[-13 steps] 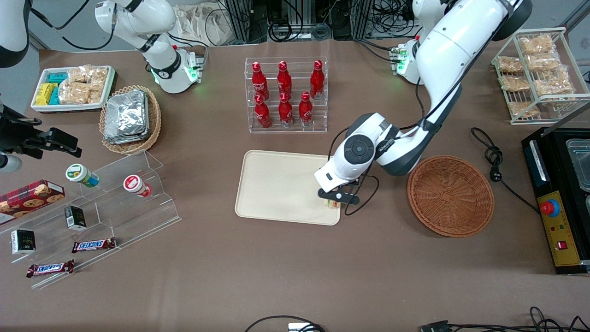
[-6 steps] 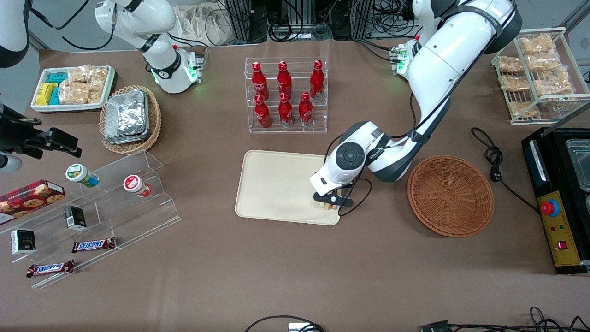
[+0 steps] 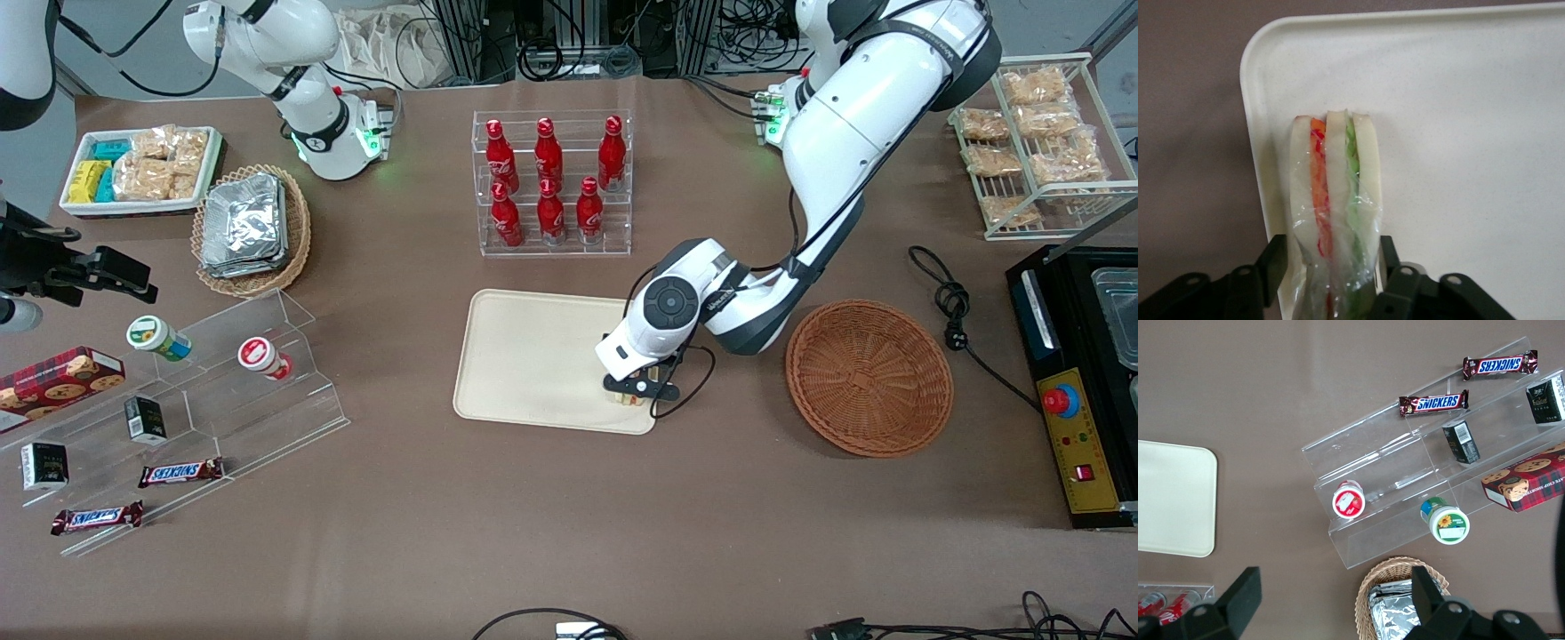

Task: Place sandwich from basket to tray
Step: 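Lower the sandwich onto the tray and open the left gripper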

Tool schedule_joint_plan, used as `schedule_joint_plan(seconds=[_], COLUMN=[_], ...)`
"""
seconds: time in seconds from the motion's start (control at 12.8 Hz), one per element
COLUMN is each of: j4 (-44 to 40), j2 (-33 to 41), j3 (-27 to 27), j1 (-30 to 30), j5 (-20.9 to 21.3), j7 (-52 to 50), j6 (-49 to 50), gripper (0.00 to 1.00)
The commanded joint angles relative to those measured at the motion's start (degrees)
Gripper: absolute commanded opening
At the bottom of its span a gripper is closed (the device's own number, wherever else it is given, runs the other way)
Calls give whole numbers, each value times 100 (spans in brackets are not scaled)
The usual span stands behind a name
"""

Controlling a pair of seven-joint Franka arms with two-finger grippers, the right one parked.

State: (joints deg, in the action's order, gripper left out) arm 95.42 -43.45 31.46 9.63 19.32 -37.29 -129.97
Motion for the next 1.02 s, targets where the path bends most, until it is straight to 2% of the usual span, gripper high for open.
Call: schedule_joint_plan(seconds=[0.0,0.39,0.63,0.78,0.94], j4=[-313,-946,-990,-1060,-1375], j2=[160,1039,1706,2242,2586], j3=[-26,1,10,-8,1], j1=[48,-22,-391,-610,-1110], j5=[90,54,-51,-77,-313], j7=[-217,-139,-60,334,1070], j6=[242,2043,2694,3256,3845], gripper=[100,100,100,100,100])
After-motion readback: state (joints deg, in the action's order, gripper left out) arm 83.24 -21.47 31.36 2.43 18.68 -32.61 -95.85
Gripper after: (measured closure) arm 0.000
